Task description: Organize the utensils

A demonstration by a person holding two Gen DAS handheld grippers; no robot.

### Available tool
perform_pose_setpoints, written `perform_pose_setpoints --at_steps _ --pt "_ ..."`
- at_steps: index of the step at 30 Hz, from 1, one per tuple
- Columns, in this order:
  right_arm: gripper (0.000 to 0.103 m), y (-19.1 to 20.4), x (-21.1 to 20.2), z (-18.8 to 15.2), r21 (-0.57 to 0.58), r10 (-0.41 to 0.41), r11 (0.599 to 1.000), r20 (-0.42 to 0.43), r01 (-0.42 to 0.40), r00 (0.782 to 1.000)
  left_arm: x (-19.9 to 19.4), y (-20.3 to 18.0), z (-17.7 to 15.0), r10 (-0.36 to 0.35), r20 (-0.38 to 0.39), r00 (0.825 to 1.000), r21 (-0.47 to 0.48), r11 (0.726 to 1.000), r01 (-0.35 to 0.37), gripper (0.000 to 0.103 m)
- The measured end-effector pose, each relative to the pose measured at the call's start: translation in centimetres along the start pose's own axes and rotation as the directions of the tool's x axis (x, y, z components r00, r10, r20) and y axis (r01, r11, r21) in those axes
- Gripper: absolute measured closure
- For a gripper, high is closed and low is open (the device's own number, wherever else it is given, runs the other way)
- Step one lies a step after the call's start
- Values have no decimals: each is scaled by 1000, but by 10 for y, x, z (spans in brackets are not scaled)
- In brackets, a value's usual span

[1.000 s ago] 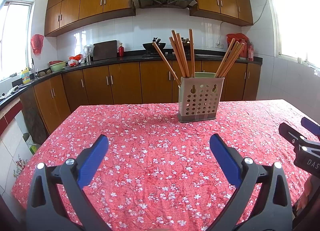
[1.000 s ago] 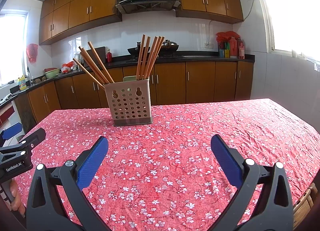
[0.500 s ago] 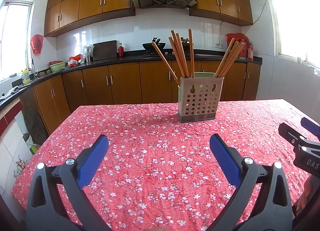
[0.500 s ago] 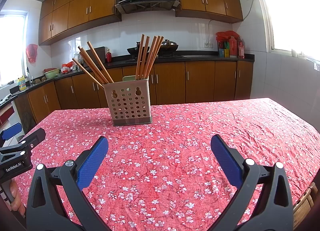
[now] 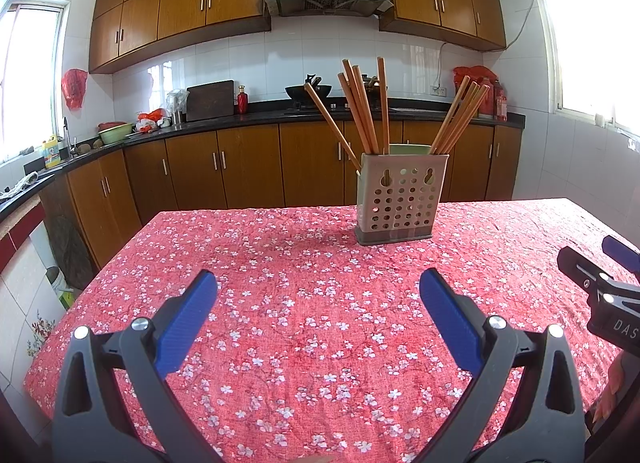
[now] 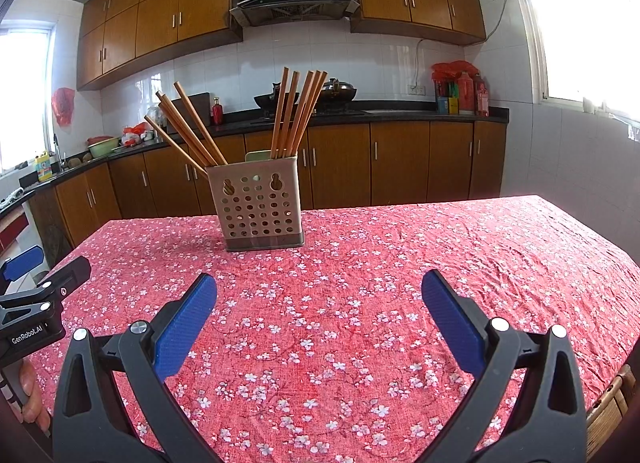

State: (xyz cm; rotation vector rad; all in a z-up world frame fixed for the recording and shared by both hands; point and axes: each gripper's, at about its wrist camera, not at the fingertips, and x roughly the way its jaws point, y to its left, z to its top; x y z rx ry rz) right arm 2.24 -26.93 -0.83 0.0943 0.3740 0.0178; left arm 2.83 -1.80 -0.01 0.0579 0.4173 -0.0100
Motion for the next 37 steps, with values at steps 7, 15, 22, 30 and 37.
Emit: perform_pose_setpoints --at_steps 7,15,22,30,37 --pt "2 0 0 0 1 0 1000 0 0 1000 0 1 0 -1 -1 1000 1 1000 1 4" --pt "2 0 0 0 2 -1 1000 -1 1 1000 0 1 -2 1 -2 1000 -1 1000 -1 4" --pt "2 0 0 0 2 -1 1000 -1 1 1000 1 1 -2 2 -4 1000 -4 1000 -2 4" --pt "2 0 0 0 3 -1 1000 -1 1 1000 3 -1 -2 14 -2 1000 -6 1000 -14 4" --pt "2 1 0 0 4 -2 1000 -1 2 1000 4 -2 -2 13 -15 1000 -12 1000 -13 4"
